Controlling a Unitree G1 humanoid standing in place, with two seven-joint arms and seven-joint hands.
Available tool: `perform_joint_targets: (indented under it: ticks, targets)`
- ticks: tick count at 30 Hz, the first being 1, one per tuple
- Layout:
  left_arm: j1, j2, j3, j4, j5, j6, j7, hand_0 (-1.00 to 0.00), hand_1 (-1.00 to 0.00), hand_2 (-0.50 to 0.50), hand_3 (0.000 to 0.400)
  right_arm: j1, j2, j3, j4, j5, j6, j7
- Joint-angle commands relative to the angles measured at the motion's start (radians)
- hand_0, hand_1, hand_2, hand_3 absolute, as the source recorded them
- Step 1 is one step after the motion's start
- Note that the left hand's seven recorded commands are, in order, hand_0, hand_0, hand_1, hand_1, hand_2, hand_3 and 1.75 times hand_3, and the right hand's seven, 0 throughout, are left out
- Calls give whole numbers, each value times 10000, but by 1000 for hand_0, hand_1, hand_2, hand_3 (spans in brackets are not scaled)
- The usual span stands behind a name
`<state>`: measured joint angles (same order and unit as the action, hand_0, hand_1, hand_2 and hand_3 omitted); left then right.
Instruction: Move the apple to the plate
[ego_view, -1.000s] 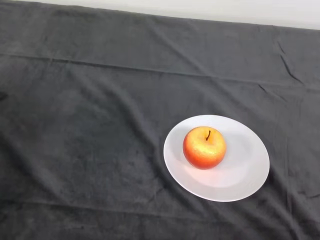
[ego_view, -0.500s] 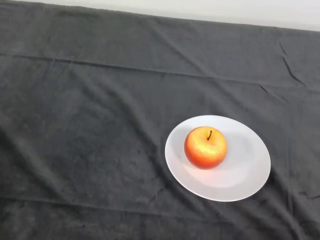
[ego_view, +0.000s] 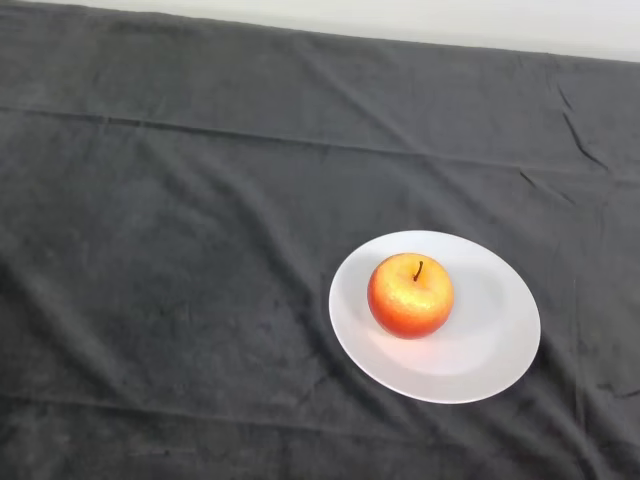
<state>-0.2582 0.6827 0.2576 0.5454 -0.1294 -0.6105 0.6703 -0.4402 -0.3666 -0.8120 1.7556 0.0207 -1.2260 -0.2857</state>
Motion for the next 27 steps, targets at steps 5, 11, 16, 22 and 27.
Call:
perform_joint_targets:
  ticks: [5,11,16,22,27]
  targets:
    - [-334,-161,581,-285,424,105,-193,0,0,0,0,1227,1274,-98,521,39,235,-7]
    - [-357,-246,698,-299,518,127,-309,0,0,0,0,1227,1274,-97,520,40,236,-7]
    - [-391,-328,780,-295,606,142,-384,0,0,0,0,1228,1275,-96,519,41,237,-7]
    - [-422,-424,870,-313,707,167,-466,0,0,0,0,1228,1275,-95,517,43,238,-7]
    - [-444,-485,950,-301,766,172,-562,0,0,0,0,1228,1275,-94,517,44,238,-6]
